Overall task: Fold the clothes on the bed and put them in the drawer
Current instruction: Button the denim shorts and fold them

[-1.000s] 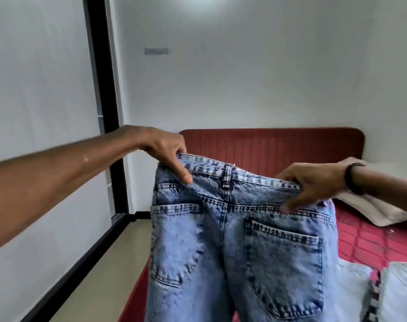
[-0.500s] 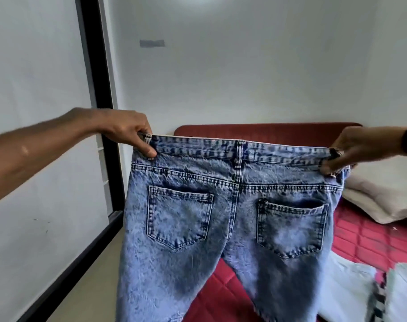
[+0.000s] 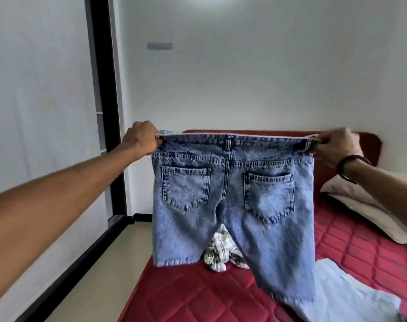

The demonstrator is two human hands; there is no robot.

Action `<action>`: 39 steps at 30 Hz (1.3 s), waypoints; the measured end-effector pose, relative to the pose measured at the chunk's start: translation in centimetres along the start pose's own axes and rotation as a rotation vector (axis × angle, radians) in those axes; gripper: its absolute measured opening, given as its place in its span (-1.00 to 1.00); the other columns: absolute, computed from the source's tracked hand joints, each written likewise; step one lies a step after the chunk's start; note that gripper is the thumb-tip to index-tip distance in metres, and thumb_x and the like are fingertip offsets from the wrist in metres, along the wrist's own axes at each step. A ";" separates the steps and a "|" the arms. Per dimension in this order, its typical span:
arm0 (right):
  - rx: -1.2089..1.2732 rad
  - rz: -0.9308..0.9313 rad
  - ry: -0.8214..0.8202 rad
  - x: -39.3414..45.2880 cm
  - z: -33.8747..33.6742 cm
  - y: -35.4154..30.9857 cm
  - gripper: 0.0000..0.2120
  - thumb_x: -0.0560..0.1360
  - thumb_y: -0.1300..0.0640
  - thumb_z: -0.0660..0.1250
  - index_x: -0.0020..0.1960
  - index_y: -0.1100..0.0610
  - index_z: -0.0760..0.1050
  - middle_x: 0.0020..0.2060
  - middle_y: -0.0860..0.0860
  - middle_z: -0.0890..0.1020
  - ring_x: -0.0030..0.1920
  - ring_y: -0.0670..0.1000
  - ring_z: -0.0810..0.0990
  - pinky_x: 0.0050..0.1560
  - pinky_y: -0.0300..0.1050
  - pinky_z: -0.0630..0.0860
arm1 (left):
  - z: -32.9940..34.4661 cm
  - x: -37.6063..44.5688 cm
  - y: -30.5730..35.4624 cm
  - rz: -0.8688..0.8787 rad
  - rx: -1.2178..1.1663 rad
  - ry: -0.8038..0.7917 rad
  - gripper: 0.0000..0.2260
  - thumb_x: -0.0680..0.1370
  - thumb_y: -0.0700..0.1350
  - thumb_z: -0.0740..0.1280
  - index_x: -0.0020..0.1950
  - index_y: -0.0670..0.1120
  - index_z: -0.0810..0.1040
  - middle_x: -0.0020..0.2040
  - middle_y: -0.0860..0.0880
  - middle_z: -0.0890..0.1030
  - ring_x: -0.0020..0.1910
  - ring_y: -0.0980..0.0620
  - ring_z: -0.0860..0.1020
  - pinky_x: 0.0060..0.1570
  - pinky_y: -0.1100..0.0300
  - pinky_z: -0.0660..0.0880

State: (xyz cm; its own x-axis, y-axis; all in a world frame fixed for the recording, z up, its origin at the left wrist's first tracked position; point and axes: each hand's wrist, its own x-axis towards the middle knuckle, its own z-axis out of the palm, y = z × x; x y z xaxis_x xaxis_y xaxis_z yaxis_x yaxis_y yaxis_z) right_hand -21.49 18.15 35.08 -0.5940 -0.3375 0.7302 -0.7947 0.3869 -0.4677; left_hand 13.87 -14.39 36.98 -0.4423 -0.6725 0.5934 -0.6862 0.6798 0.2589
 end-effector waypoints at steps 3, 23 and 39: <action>-0.002 -0.054 0.062 -1.8 -1.9 -0.3 -0.81 0.46 0.14 0.45 0.04 0.14 0.74 -0.17 0.23 0.73 -0.20 0.01 0.60 -0.08 -0.08 0.54 | -1.0 -2.8 -0.4 0.103 -0.134 0.055 -0.86 0.58 -0.19 0.45 0.11 -0.17 0.72 -0.29 -0.13 0.70 -0.36 0.00 0.70 -0.21 0.15 0.64; -0.628 -0.168 -1.096 -44.0 1.6 14.4 -0.60 0.44 -0.36 0.38 -0.04 -0.03 0.57 -0.04 -0.09 0.64 0.06 0.01 0.66 -0.14 -0.09 0.48 | 14.3 -41.7 -6.3 0.397 0.553 -0.918 -0.52 0.64 0.32 0.14 0.03 -0.05 0.61 0.08 0.00 0.64 0.20 -0.06 0.56 0.16 0.03 0.48; 0.201 0.334 -0.524 -44.0 9.8 13.4 -0.89 0.64 0.07 0.35 0.03 0.01 0.65 -0.25 -0.10 0.69 -0.28 -0.13 0.61 -0.21 -0.10 0.53 | 27.1 -48.2 0.1 0.054 -0.430 -0.634 -0.78 0.68 0.15 0.25 0.21 0.11 0.59 0.02 0.19 0.57 0.00 0.14 0.50 0.04 0.09 0.49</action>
State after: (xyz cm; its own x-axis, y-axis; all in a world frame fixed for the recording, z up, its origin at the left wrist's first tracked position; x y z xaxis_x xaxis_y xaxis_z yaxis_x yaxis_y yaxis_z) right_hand -7.23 29.75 -8.17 -0.7550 -0.6200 0.2135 -0.5342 0.3927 -0.7487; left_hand 19.45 10.16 -12.19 -0.8043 -0.5862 0.0968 -0.4266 0.6832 0.5926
